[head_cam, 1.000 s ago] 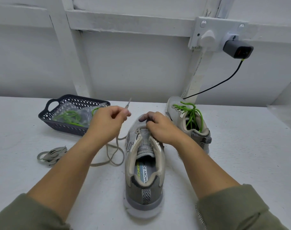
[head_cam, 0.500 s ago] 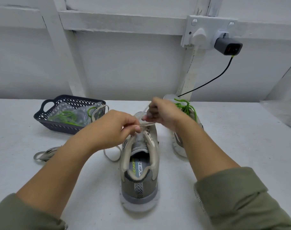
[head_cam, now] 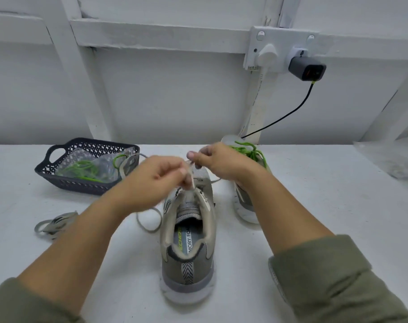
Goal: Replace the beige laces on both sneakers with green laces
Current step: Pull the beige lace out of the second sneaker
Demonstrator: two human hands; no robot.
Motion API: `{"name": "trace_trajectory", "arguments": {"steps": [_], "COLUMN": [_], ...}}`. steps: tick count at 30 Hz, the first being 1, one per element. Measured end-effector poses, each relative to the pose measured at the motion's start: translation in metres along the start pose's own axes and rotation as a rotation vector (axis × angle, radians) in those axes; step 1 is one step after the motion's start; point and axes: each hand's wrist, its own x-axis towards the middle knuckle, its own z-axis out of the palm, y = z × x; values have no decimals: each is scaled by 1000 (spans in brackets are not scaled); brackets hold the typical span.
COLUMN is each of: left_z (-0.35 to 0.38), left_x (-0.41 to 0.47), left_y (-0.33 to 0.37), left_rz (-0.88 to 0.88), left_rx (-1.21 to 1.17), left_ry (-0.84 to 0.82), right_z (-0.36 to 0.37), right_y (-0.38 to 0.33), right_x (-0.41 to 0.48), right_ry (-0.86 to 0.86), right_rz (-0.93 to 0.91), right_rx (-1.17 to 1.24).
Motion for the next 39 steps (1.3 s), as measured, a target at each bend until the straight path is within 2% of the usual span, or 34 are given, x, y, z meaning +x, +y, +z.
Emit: {"name": "trace_trajectory", "arguments": {"steps": [1, 2, 4, 5, 7, 9, 11, 12, 13, 14, 16, 17, 19, 20, 22, 23, 24, 25, 26, 27, 28, 29, 31, 33, 35, 36, 37, 39], "left_z": [4, 6, 4, -1, -9, -8, 2, 6, 8, 10, 11, 8, 2, -3, -14, -18, -18, -15, -11, -7, -1, 3, 8, 10, 5, 0, -4, -9], "left_x": [0, 3, 9, 12, 14, 11, 5, 0, -5, -8, -12, -10, -2, 2, 9, 9, 9, 7, 4, 0, -4, -8, -13, -13, -8, -5, -1, 6], "left_y": [-9, -13, -26, -35, -41, -31, -8, 1, 6, 8, -6, -15, -30, -36, -44, -43, -40, -32, -22, -14, -9, -6, -4, -9, -17, -23, -26, -23], "left_rz": [44, 101, 193, 215, 154, 67, 92, 131, 177, 216, 262, 246, 159, 127, 71, 48, 30, 25, 56, 115, 168, 193, 162, 176, 165, 122, 68, 41], "left_rx": [358, 595, 847, 915, 806, 396, -50, -134, -109, 37, 500, 700, 913, 953, 915, 804, 594, 274, -84, -346, -478, -472, -155, 278, 631, 684, 615, 188], "left_ry": [0, 15, 84, 162, 372, 529, 454, 359, 254, 157, 12, -20, -52, -22, 99, 181, 248, 273, 241, 176, 81, -3, -92, -84, 4, 43, 82, 186], "right_z": [-3, -6, -13, -16, -20, -14, -6, -4, -3, -5, -9, -12, -16, -19, -21, -19, -16, -12, -8, -5, -4, -5, -10, -16, -21, -23, -23, -19], "right_y": [-6, -14, -29, -33, -31, -23, -12, -9, -6, -6, -12, -18, -32, -36, -36, -31, -24, -16, -9, -5, -1, -1, -3, -11, -24, -29, -32, -29], "right_x": [2, 5, 2, 0, -11, -18, -12, -8, -4, 1, 7, 9, 5, -1, -14, -19, -21, -20, -17, -13, -9, -5, 2, 6, 2, -4, -11, -23], "right_ry": [46, 99, 154, 117, -99, -278, -266, -217, -150, -73, 57, 119, 196, 168, -61, -196, -292, -324, -297, -238, -163, -90, 37, 158, 200, 138, 16, -266], "right_rz": [5, -7, -108, -187, -284, -261, -181, -136, -94, -64, -32, -39, -123, -190, -283, -282, -256, -216, -171, -125, -88, -69, -56, -79, -163, -225, -271, -272], "right_rx": [17, 57, 263, 374, 432, 191, -72, -126, -142, -127, -38, 15, 145, 210, 258, 234, 170, 86, 15, -25, -43, -44, 3, 106, 225, 260, 279, 287]}}
